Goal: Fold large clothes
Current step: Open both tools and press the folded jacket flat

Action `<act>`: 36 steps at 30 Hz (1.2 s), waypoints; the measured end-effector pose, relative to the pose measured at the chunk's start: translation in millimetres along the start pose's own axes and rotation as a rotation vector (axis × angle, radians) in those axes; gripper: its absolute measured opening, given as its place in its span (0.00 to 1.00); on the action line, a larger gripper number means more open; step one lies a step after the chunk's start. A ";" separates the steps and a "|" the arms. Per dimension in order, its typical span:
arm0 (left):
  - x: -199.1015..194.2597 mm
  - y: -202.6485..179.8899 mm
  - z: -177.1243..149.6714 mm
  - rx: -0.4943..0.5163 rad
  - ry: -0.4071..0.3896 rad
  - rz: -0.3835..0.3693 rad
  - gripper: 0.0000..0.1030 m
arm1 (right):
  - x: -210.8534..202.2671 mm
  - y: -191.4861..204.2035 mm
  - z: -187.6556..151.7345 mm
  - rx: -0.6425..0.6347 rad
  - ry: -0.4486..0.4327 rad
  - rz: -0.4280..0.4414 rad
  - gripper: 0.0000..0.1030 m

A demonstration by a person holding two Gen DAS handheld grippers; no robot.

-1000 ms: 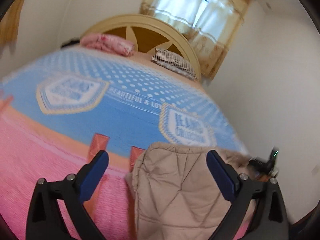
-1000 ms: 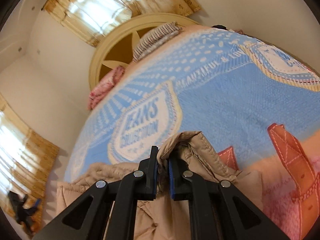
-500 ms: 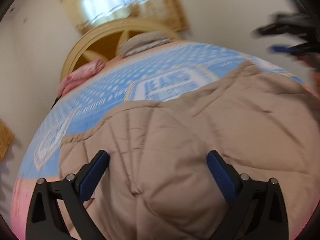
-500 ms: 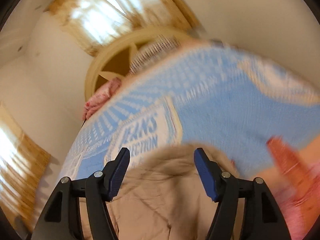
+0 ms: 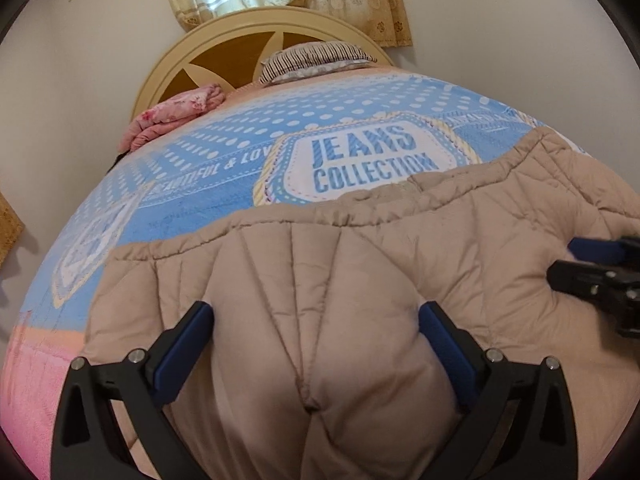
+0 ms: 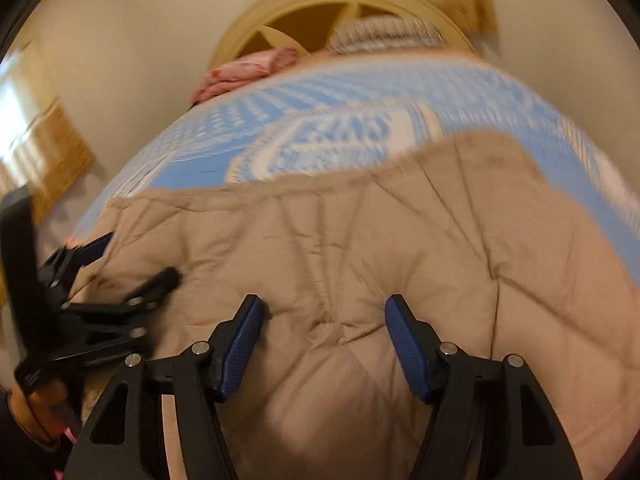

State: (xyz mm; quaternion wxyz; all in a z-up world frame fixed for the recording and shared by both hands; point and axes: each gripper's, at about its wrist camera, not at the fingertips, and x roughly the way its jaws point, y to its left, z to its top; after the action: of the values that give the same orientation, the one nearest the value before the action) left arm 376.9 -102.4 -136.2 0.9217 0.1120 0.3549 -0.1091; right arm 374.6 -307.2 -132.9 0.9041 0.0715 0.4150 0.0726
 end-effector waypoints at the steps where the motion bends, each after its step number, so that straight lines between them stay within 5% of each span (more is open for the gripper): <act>1: 6.2 -0.8 1.9 -0.002 0.003 -0.003 1.00 | -0.4 -3.8 -3.8 0.004 -0.007 0.007 0.61; 13: 29.7 3.9 -4.6 -0.062 0.060 -0.074 1.00 | 15.8 -3.2 -16.1 -0.017 -0.011 -0.026 0.61; 36: 37.2 3.2 -6.6 -0.075 0.083 -0.078 1.00 | 26.1 7.5 -16.6 -0.044 0.002 -0.084 0.62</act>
State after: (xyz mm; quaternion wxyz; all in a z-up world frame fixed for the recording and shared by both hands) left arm 400.6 -102.0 -165.8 0.9047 0.0680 0.4008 -0.1270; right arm 378.2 -293.7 -161.5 0.9072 0.0338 0.4170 0.0439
